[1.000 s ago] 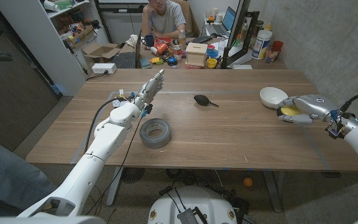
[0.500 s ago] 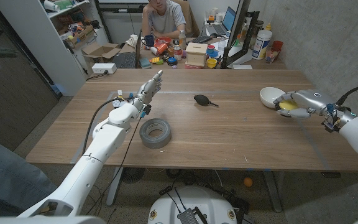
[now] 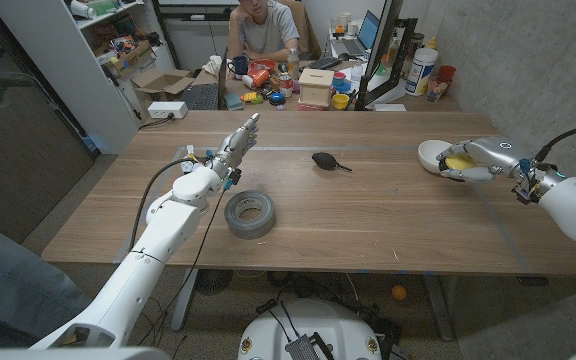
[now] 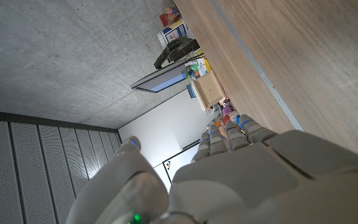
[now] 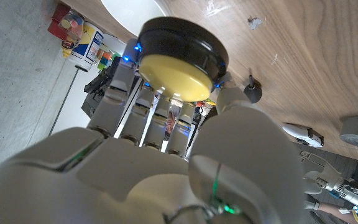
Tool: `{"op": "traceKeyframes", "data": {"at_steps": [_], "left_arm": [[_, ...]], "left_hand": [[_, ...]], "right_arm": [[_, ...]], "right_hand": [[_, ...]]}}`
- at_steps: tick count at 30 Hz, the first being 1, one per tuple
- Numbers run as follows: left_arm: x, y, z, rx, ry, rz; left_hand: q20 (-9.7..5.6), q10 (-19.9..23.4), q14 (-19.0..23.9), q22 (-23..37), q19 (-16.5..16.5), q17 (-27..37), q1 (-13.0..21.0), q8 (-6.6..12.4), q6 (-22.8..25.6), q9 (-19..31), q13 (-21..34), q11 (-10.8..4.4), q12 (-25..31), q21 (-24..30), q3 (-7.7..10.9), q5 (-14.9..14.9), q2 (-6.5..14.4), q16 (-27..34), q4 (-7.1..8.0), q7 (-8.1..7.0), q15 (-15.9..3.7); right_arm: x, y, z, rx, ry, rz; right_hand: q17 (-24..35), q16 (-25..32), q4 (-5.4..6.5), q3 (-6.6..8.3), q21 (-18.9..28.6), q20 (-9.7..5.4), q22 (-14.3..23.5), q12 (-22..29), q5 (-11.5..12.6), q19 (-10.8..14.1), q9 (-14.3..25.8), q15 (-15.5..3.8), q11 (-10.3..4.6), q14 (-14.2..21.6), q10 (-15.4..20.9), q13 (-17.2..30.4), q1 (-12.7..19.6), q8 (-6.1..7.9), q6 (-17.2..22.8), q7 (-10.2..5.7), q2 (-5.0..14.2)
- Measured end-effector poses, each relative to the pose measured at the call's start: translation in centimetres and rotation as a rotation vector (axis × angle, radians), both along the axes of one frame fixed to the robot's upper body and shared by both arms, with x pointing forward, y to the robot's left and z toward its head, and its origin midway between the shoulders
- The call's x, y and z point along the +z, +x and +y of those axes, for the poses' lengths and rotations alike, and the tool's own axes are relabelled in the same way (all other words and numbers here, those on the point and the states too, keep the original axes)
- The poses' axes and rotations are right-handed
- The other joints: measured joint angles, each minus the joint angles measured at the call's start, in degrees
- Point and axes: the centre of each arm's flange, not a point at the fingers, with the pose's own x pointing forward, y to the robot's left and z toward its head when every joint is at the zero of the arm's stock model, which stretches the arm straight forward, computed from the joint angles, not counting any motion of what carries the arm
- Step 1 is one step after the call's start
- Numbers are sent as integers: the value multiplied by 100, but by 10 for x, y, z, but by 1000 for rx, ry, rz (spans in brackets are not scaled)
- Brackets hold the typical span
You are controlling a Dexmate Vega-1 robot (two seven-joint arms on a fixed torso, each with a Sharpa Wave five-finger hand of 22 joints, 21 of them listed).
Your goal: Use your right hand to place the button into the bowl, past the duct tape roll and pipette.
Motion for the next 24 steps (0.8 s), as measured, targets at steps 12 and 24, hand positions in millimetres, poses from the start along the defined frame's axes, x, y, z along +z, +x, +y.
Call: {"op": "traceKeyframes", "data": {"at_steps": [12,24], "left_arm": [[-1,-1,2,7,-1,3],[-3,-4,4,21,-1,5]], "left_hand": [[0,0,0,0,0,0,0,0,0,0,0,0,0,0,-22,0,0,0,-22,0,0],[-20,0,0,0,-20,0,0,0,0,0,0,0,0,0,-22,0,0,0,-22,0,0]], "right_arm": [[10,16,6,13,-9,-8],[18,34,6,13,-5,-10]], "right_hand": [[-3,-4,6,-7,-38,0,0,-20,-1,0,0,0,0,0,0,-4,-25,0,31,-31,25],[3,29,9,-19,-38,0,0,-20,-13,0,2,20,1,20,-1,-6,-32,-1,61,1,32]]}}
